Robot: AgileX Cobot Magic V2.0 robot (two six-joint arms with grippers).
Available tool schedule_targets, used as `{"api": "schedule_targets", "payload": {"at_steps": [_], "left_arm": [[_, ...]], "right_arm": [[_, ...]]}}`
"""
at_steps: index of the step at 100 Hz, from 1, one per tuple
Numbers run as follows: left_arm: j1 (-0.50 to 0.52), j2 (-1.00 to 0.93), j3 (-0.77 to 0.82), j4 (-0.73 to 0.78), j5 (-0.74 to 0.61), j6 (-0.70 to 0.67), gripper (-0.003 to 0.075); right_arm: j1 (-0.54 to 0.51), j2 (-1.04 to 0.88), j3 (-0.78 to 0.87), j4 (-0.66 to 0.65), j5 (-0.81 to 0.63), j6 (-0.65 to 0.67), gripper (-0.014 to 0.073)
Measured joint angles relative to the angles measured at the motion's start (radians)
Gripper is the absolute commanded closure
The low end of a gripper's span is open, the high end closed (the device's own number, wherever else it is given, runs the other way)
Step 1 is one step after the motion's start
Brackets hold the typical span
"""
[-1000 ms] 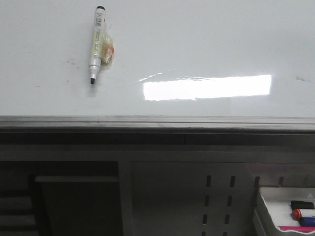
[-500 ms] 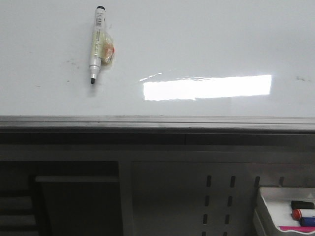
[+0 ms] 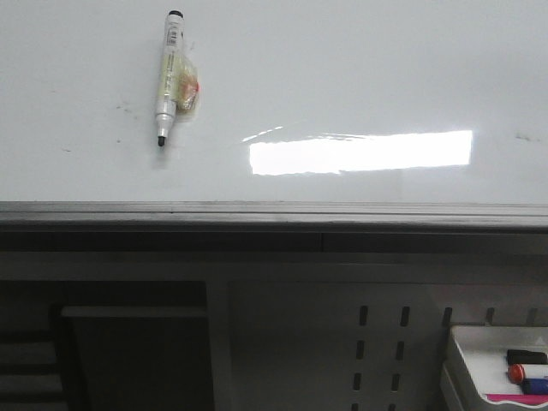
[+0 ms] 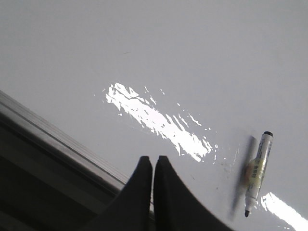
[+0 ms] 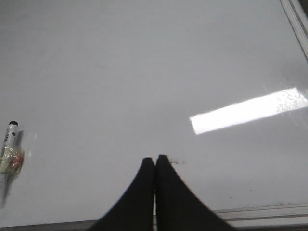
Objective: Write number 4 on whiteboard
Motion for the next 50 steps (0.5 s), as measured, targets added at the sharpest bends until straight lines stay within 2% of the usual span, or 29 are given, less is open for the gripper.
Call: {"api": "schedule_targets", "payload": {"at_steps": [22, 35, 50], "left_arm": [[0.0, 0.0, 0.0, -0.061, -0.01, 0.014, 0.0741], [0.0, 0.0, -0.028, 0.015, 0.061, 0.081, 0.0741], [0.0, 0.074, -0.172, 0.16, 0.185, 0.197, 0.0738]], "right_arm": [[0.0, 0.0, 0.0, 0.136, -0.005, 0.0, 0.0659], [0.0, 0.0, -0.028, 0.152, 0.05, 0.0, 0.0659], [0.0, 0.038, -0.133, 0.083, 0.14, 0.0, 0.0659]]}}
